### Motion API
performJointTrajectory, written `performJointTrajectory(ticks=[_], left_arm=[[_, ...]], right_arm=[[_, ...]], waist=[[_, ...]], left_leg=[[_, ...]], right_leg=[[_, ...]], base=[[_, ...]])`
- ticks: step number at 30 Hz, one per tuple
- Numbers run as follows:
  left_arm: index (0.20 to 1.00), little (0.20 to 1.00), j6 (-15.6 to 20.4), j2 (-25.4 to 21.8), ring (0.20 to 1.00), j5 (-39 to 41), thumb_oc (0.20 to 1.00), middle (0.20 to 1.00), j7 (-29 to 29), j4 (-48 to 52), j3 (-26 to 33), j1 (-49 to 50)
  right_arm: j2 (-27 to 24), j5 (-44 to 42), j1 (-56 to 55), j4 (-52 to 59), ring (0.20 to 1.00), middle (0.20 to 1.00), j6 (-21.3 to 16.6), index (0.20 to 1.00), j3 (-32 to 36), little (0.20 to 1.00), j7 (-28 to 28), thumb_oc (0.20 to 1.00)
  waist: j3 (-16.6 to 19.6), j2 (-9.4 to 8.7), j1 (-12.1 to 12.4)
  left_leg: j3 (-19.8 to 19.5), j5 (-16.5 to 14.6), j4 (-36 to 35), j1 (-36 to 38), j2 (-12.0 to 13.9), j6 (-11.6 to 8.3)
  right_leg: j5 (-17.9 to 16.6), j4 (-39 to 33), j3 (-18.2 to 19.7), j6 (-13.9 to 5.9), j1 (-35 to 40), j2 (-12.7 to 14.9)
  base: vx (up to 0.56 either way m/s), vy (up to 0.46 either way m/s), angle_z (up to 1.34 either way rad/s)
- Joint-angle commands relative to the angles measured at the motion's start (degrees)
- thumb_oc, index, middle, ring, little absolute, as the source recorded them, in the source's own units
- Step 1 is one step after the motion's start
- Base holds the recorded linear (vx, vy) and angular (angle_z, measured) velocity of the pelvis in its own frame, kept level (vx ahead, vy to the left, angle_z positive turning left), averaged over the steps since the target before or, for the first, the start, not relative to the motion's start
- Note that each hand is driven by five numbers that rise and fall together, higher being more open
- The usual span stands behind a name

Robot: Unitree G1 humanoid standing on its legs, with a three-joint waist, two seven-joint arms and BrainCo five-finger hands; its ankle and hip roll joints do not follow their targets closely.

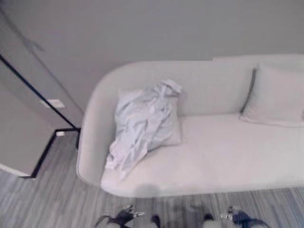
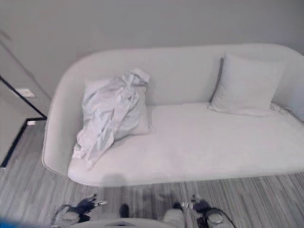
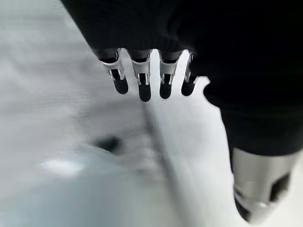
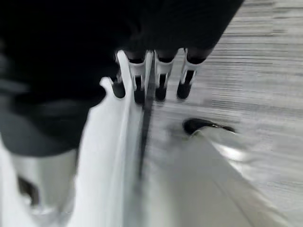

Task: Hang the clothes on the sofa on the clothes rack.

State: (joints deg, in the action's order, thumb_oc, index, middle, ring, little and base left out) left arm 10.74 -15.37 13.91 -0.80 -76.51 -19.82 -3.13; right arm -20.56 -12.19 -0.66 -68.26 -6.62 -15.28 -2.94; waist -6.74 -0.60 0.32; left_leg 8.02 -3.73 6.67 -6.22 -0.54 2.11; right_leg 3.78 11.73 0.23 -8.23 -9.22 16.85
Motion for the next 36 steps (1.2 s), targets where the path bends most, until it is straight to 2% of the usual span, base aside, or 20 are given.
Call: performJointTrajectory(ticks=[1,4,5,7,12,16,17,27,29,30,31,32,33,34,35,36], left_arm=[[1.000,1.000,1.08,-2.25,1.000,-0.95,1.000,1.000,-0.06,2.80,2.37,-2.07],[1.000,1.000,0.92,-2.11,1.000,-0.16,1.000,1.000,0.25,1.94,1.70,-3.23],[1.000,1.000,0.81,-2.09,1.000,-0.07,1.000,1.000,0.00,1.90,1.50,-3.01],[1.000,1.000,0.96,-1.89,1.000,0.20,1.000,1.000,0.07,1.94,1.94,-2.85],[1.000,1.000,1.48,-0.39,1.000,0.79,1.000,1.000,0.51,3.76,1.16,-3.10],[1.000,1.000,1.63,-0.19,1.000,0.63,1.000,1.000,0.69,4.10,0.76,-3.29],[1.000,1.000,1.66,-0.04,1.000,0.56,1.000,1.000,0.80,4.64,0.38,-3.06],[1.000,1.000,0.57,0.30,1.000,-3.16,1.000,1.000,0.64,2.57,-0.78,-3.15],[1.000,1.000,0.41,0.10,1.000,-3.12,1.000,1.000,0.62,2.94,-0.85,-3.52],[1.000,1.000,0.31,0.16,1.000,-2.43,1.000,1.000,0.67,3.75,-1.07,-4.10],[1.000,1.000,0.31,0.16,1.000,-2.43,1.000,1.000,0.67,3.75,-1.07,-4.12],[1.000,1.000,0.47,-0.04,1.000,-1.18,1.000,1.000,1.01,4.39,-0.84,-4.98],[1.000,1.000,0.42,-0.05,1.000,-0.87,1.000,1.000,1.00,4.77,-0.87,-5.32],[1.000,1.000,0.45,0.06,1.000,-1.48,1.000,1.000,1.08,4.57,-1.36,-5.36],[1.000,1.000,0.46,0.07,1.000,-1.48,1.000,1.000,1.08,4.56,-1.38,-5.34],[1.000,1.000,0.62,0.13,1.000,-1.87,1.000,1.000,1.23,4.09,-1.72,-5.52]], right_arm=[[3.14,0.53,5.75,-0.40,1.000,1.000,-0.86,1.000,-4.80,1.000,-0.57,1.000],[2.92,-0.06,7.04,-0.68,1.000,1.000,-1.16,1.000,-6.52,1.000,-0.36,1.000],[3.19,-0.17,6.67,-0.74,1.000,1.000,-1.18,1.000,-6.44,1.000,-0.39,1.000],[3.34,-0.10,6.37,-0.41,1.000,1.000,-1.32,1.000,-6.53,1.000,-0.34,1.000],[2.80,-0.59,6.25,1.26,1.000,1.000,-1.85,1.000,-7.32,1.000,0.15,1.000],[2.59,-0.65,6.45,1.56,1.000,1.000,-1.91,1.000,-7.36,1.000,0.27,1.000],[2.26,-0.79,6.20,1.82,1.000,1.000,-2.02,1.000,-7.27,1.000,0.46,1.000],[3.09,-0.13,6.58,1.32,1.000,1.000,-1.91,1.000,-8.44,1.000,0.04,1.000],[3.27,-0.19,6.80,1.23,1.000,1.000,-2.04,1.000,-8.83,1.000,0.00,1.000],[2.94,0.00,7.12,0.57,1.000,1.000,-1.86,1.000,-9.22,1.000,0.08,1.000],[2.94,0.00,7.13,0.57,1.000,1.000,-1.87,1.000,-9.22,1.000,0.08,1.000],[2.83,0.35,7.95,-0.77,1.000,1.000,-1.72,1.000,-9.75,1.000,0.28,1.000],[2.55,0.87,7.87,-2.01,1.000,1.000,-1.37,1.000,-9.22,1.000,0.49,1.000],[2.39,1.19,7.69,-2.47,1.000,1.000,-1.10,1.000,-8.36,1.000,0.54,1.000],[2.38,1.19,7.67,-2.46,1.000,1.000,-1.10,1.000,-8.35,1.000,0.54,1.000],[2.15,1.31,7.67,-2.58,1.000,1.000,-1.26,1.000,-8.03,1.000,0.84,1.000]], waist=[[-0.98,-1.13,0.26],[-2.75,-1.12,-0.50],[-2.80,-1.51,-0.79],[-2.86,-1.64,-0.70],[-2.35,-1.70,-1.21],[-2.62,-1.61,-1.39],[-3.08,-1.29,-1.56],[-3.07,-0.85,-2.31],[-3.76,-1.89,-2.27],[-5.20,-2.75,-1.71],[-5.13,-2.70,-1.85],[-6.14,-3.23,-0.98],[-5.86,-3.16,-0.85],[-5.18,-2.99,-0.46],[-5.31,-3.01,-0.37],[-5.19,-2.55,-0.08]], left_leg=[[-5.56,5.69,-10.75,4.30,4.13,-4.59],[-5.15,5.13,-10.78,3.80,3.51,-4.50],[-5.57,4.76,-10.36,4.02,3.26,-4.37],[-5.85,4.91,-10.58,4.58,3.25,-4.43],[-6.94,6.09,-11.67,3.95,5.36,-6.24],[-7.11,6.17,-11.67,3.77,5.88,-6.57],[-6.93,6.18,-11.67,4.03,6.89,-7.19],[-5.27,5.86,-11.67,6.55,9.29,-8.77],[-5.56,4.57,-4.70,3.71,10.21,-9.39],[-7.75,5.95,3.62,-1.00,9.94,-9.96],[-7.93,5.82,3.94,-1.31,9.95,-9.97],[-11.86,7.01,8.90,-4.44,8.85,-10.27],[-12.89,6.44,5.44,-4.91,10.05,-10.01],[-13.07,8.09,-0.24,-5.89,12.68,-9.74],[-12.95,8.19,-0.57,-5.51,12.72,-9.77],[-13.70,11.07,-4.45,-6.80,14.21,-10.13]], right_leg=[[-10.80,-8.24,2.62,-2.77,4.77,-0.73],[-10.10,-13.16,-0.72,-1.87,2.08,-5.90],[-9.64,-13.29,0.11,-1.27,2.09,-6.74],[-9.82,-13.59,1.11,-1.23,2.71,-7.24],[-10.13,-16.73,-0.84,-0.46,3.69,-8.65],[-9.93,-16.73,-1.17,-0.42,3.74,-8.84],[-9.08,-16.73,-1.73,-0.30,4.28,-9.28],[-7.09,-16.73,-0.64,0.82,6.11,-11.08],[-6.26,-16.73,-0.72,1.85,7.04,-11.52],[-6.28,-16.67,-1.02,2.81,8.02,-11.64],[-6.28,-16.67,-1.16,2.82,7.95,-11.67],[-5.56,-16.73,-1.09,3.22,9.08,-11.63],[-4.51,-16.73,-1.34,2.51,10.07,-10.91],[-3.80,-16.73,-0.84,1.62,10.50,-9.93],[-3.75,-16.73,-0.78,1.64,10.67,-9.94],[-2.97,-16.73,-0.34,1.11,11.08,-9.57]], base=[[0.07,0.102,-0.11],[0.05,-0.006,0.27],[0.07,-0.044,-0.15],[0.09,-0.034,-0.27],[0.08,-0.112,0.07],[0.03,-0.056,0.09],[0.08,-0.091,0.06],[0.08,-0.061,0.00],[0.01,-0.134,-0.04],[-0.04,-0.112,0.08],[0.02,-0.073,0.18],[0.17,0.090,0.26],[0.35,0.284,0.15],[0.30,0.282,0.14],[0.28,0.329,0.08],[0.30,0.389,0.12]])
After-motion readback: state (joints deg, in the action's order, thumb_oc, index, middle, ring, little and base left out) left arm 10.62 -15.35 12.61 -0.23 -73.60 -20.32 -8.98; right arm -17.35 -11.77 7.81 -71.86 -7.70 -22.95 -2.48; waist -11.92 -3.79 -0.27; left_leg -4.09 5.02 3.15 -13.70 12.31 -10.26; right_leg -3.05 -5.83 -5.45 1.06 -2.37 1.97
